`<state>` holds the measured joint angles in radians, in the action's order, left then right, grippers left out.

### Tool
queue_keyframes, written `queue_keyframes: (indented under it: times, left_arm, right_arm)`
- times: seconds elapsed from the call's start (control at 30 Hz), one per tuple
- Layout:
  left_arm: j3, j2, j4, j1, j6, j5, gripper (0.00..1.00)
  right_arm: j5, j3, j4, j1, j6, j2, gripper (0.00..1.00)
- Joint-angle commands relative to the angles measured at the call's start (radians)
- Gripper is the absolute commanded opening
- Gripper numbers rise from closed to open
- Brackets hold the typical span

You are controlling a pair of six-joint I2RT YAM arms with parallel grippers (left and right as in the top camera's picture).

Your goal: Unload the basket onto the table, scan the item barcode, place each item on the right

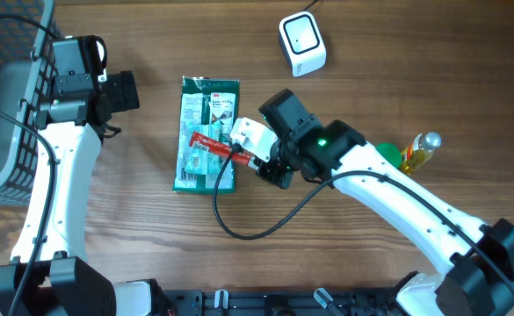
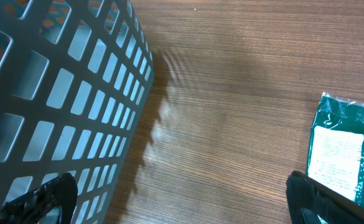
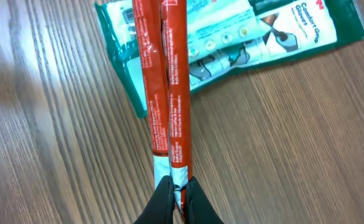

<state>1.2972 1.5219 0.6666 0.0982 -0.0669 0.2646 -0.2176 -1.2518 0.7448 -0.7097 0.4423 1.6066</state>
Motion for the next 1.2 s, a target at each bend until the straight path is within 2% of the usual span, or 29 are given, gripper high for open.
queue_keyframes:
  times: [0.0, 0.27, 1.17]
  left_arm:
    - [0.002, -0.002, -0.003, 0.000, -0.007, 0.002, 1.00]
    - [0.002, -0.002, -0.003, 0.000, -0.007, 0.002, 1.00]
    - [0.002, -0.002, -0.003, 0.000, -0.007, 0.002, 1.00]
  right_arm:
    - [0.046, -0.012, 0.040, 0.008, 0.000, -0.002, 0.04]
    - [0.046, -0.008, 0.087, 0.008, 0.000, 0.008, 0.04]
    - [0.045, -0.003, 0.089, 0.008, 0.000, 0.024, 0.04]
